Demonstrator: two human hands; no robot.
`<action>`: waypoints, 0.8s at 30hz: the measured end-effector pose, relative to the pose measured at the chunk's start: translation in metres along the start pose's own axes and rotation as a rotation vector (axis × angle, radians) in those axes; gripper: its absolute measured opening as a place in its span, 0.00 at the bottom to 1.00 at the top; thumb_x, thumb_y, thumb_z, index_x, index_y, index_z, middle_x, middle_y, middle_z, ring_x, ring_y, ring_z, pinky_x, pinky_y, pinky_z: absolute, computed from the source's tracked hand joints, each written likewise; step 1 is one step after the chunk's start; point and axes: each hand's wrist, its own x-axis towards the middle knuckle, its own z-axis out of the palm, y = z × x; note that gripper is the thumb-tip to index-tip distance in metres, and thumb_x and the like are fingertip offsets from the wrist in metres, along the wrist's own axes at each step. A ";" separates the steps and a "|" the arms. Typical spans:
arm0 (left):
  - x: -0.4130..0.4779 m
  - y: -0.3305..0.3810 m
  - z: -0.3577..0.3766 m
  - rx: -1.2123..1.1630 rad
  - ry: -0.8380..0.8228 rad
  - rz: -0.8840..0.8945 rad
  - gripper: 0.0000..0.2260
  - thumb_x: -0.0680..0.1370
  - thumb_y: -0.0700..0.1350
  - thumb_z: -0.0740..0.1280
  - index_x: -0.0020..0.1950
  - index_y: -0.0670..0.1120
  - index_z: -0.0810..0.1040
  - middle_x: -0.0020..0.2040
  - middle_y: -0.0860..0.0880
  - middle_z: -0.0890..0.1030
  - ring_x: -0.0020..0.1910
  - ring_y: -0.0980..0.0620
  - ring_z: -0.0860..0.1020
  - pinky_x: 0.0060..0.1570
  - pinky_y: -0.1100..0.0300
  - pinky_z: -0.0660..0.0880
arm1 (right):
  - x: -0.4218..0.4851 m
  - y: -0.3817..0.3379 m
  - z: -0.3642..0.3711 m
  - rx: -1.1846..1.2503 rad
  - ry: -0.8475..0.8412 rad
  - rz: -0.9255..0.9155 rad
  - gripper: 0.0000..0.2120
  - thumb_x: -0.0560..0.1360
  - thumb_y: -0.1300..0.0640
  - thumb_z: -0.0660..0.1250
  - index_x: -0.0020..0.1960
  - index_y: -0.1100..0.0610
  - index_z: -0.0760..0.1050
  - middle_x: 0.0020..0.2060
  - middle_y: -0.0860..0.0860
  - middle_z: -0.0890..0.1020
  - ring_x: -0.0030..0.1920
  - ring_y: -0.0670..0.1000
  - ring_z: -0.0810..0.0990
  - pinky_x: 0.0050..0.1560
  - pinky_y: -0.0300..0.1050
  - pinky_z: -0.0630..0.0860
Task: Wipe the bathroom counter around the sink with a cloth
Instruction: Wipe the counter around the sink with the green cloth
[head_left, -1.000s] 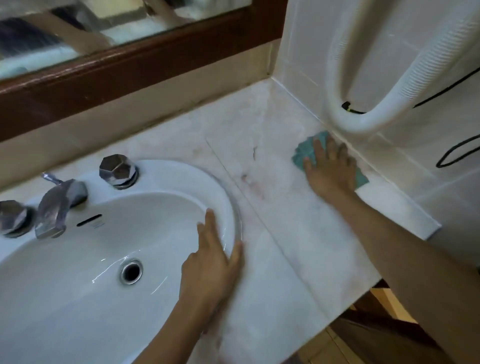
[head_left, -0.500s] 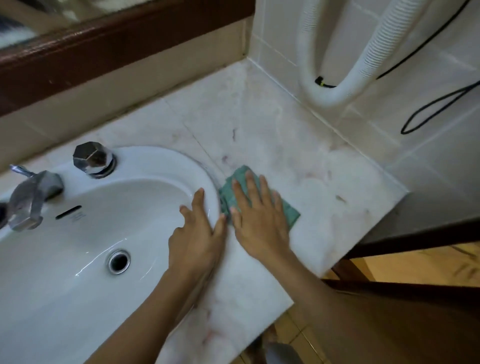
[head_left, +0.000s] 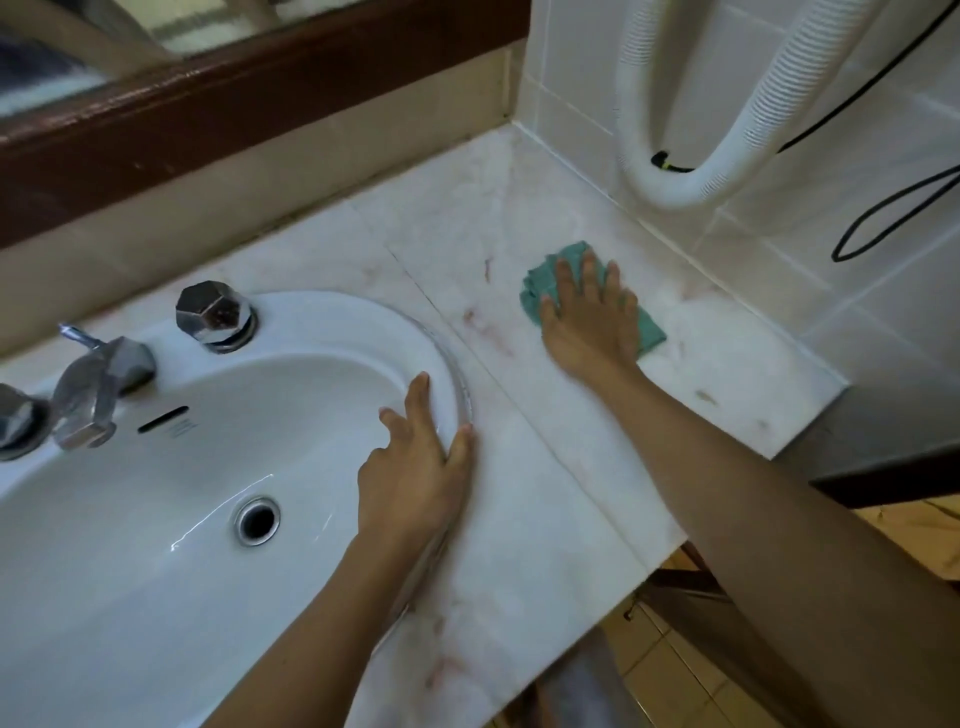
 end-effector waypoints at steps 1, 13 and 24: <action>0.000 0.000 0.000 -0.001 0.000 -0.001 0.29 0.78 0.63 0.51 0.76 0.59 0.43 0.76 0.40 0.60 0.58 0.34 0.75 0.57 0.48 0.69 | -0.007 -0.008 0.003 0.021 -0.007 -0.032 0.26 0.81 0.44 0.41 0.78 0.47 0.43 0.78 0.50 0.43 0.77 0.56 0.41 0.75 0.57 0.43; 0.000 -0.002 -0.003 -0.018 -0.014 0.034 0.30 0.79 0.63 0.51 0.77 0.55 0.44 0.75 0.40 0.62 0.61 0.34 0.74 0.60 0.47 0.67 | -0.207 0.049 0.027 -0.080 0.022 -0.384 0.28 0.79 0.42 0.43 0.78 0.43 0.43 0.78 0.47 0.45 0.78 0.54 0.45 0.75 0.56 0.53; -0.002 -0.002 -0.002 -0.018 0.024 0.028 0.30 0.79 0.63 0.53 0.77 0.56 0.47 0.73 0.41 0.67 0.62 0.34 0.74 0.60 0.47 0.68 | -0.196 -0.038 0.045 0.103 0.092 -0.056 0.29 0.79 0.46 0.44 0.78 0.52 0.50 0.78 0.54 0.49 0.77 0.59 0.46 0.74 0.59 0.50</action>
